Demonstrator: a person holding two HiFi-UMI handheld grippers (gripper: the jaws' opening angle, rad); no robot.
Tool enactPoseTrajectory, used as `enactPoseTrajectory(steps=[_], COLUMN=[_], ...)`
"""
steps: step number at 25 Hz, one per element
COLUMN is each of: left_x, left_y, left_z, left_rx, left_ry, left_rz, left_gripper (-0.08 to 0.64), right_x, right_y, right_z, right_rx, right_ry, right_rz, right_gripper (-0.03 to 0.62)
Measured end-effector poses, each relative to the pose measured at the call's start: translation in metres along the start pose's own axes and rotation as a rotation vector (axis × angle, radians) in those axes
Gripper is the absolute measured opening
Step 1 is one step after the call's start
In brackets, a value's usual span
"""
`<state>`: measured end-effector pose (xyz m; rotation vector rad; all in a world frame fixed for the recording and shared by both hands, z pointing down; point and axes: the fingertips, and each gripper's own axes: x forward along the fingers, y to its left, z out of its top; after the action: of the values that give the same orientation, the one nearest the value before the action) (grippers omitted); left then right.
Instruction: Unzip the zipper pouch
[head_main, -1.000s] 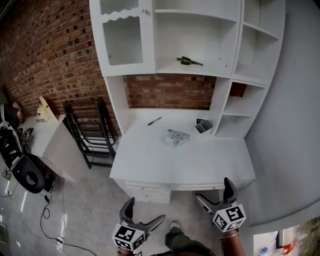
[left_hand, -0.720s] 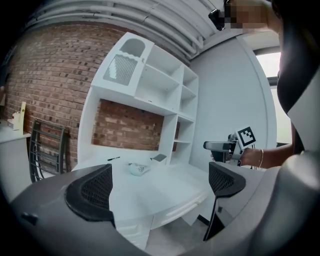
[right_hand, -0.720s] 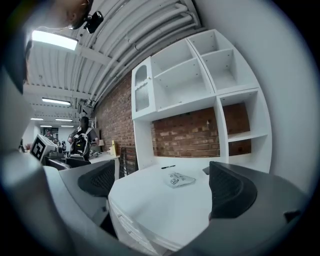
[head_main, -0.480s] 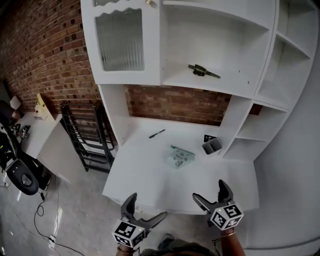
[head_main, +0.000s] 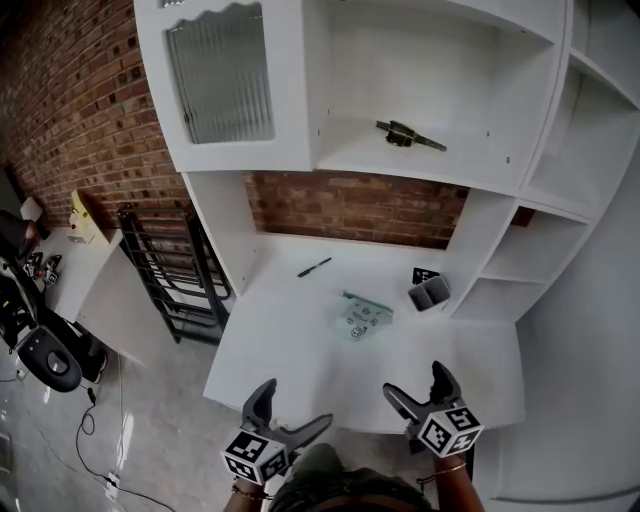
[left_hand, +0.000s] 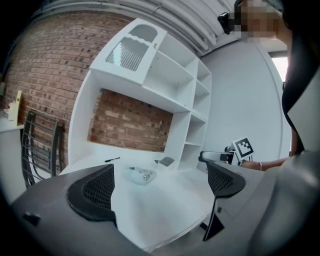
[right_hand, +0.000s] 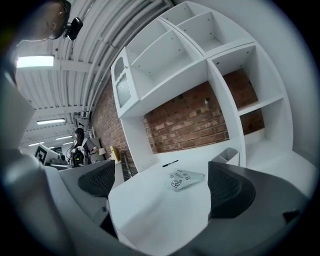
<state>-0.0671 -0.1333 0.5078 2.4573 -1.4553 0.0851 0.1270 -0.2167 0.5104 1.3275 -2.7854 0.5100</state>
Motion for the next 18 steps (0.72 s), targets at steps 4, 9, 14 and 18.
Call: enactPoseTrajectory(steps=[4,9,14,18], left_x=[0.034,0.087,0.139,0.18], left_y=[0.006,0.009,0.035,0.064], left_z=[0.007,0.005,-0.007,-0.014], left_rx=[-0.065,0.107,0.006,-0.048], left_ry=[0.038,0.124,0.201,0.291], left_rz=[-0.09,-0.162,-0.233,-0.24], left_gripper=[0.568,0.568,0.568,0.568], right_x=[-0.006,0.002,0.005,-0.003], right_y=[-0.016,-0.026,-0.023,-0.029], right_z=[0.004,0.013,0.027,0.028], right_rx=[0.044,0.037,0.025,0.03], right_ry=[-0.03,-0.05,-0.083,-0.079], right_rz=[-0.072,-0.125,-0.164,-0.219], right_gripper=[0.568,0.566,0.568,0.566])
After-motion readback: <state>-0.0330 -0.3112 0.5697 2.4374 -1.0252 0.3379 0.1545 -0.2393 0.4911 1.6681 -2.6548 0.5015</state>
